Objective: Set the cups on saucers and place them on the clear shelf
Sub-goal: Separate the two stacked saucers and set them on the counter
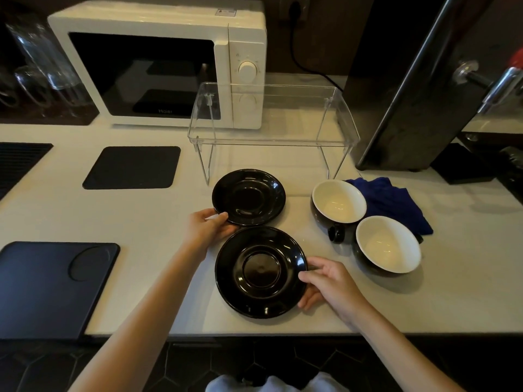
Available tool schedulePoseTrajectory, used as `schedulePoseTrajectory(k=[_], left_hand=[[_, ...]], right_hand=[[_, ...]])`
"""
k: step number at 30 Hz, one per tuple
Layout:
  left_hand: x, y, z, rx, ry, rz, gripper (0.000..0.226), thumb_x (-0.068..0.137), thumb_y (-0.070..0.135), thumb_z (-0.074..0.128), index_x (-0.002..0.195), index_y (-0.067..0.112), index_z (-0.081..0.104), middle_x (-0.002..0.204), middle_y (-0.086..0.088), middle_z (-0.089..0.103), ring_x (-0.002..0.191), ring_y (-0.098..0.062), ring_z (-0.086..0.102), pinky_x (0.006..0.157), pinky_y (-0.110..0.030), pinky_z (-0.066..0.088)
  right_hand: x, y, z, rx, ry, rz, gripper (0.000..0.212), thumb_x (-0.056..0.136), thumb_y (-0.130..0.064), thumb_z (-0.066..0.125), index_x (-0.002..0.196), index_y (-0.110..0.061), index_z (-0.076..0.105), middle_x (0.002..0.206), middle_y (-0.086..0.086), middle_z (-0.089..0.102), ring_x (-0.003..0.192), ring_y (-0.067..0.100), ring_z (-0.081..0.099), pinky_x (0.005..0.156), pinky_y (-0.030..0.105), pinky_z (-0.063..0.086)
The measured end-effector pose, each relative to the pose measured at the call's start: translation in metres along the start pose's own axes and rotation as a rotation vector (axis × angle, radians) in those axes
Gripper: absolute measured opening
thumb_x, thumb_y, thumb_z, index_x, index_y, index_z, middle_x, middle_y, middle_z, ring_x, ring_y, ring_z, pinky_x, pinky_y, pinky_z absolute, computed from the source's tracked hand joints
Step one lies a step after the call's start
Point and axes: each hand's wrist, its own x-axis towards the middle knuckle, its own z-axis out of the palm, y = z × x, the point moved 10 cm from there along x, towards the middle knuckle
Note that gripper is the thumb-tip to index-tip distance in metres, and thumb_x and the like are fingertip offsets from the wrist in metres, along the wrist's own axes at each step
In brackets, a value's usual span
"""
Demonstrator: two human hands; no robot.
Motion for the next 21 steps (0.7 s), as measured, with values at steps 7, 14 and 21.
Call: schedulePoseTrajectory(k=[7, 14, 21], left_hand=[[0.003, 0.007, -0.009, 0.229, 0.084, 0.086, 0.031, 0.085, 0.011, 0.058, 0.112, -0.005, 0.054, 0.069, -0.007, 0.069, 0.053, -0.012, 0.068, 0.063, -0.024, 0.058], [-0.054, 0.06, 0.037, 1.012, 0.279, 0.718, 0.035, 0.088, 0.024, 0.053, 0.116, 0.003, 0.056, 0.11, -0.017, 0.059, 0.104, -0.029, 0.051, 0.085, -0.031, 0.038], [-0.074, 0.027, 0.149, 0.67, -0.285, 0.519, 0.029, 0.09, 0.031, 0.048, 0.096, 0.009, 0.065, 0.086, -0.005, 0.068, 0.077, -0.013, 0.063, 0.072, -0.019, 0.051]], right_hand=[[0.0, 0.002, -0.004, -0.127, 0.037, 0.02, 0.024, 0.087, -0.007, 0.054, 0.11, -0.013, 0.058, 0.075, 0.016, 0.074, 0.055, 0.032, 0.067, 0.047, 0.033, 0.056], [-0.017, -0.045, -0.027, -0.536, 0.2, -0.203, 0.028, 0.09, -0.019, 0.054, 0.118, -0.018, 0.054, 0.071, 0.008, 0.07, 0.06, 0.022, 0.066, 0.059, 0.036, 0.059], [-0.065, -0.118, -0.075, -1.118, 0.584, -0.671, 0.016, 0.085, -0.014, 0.057, 0.099, -0.011, 0.066, 0.089, 0.005, 0.073, 0.077, 0.018, 0.066, 0.063, 0.029, 0.054]])
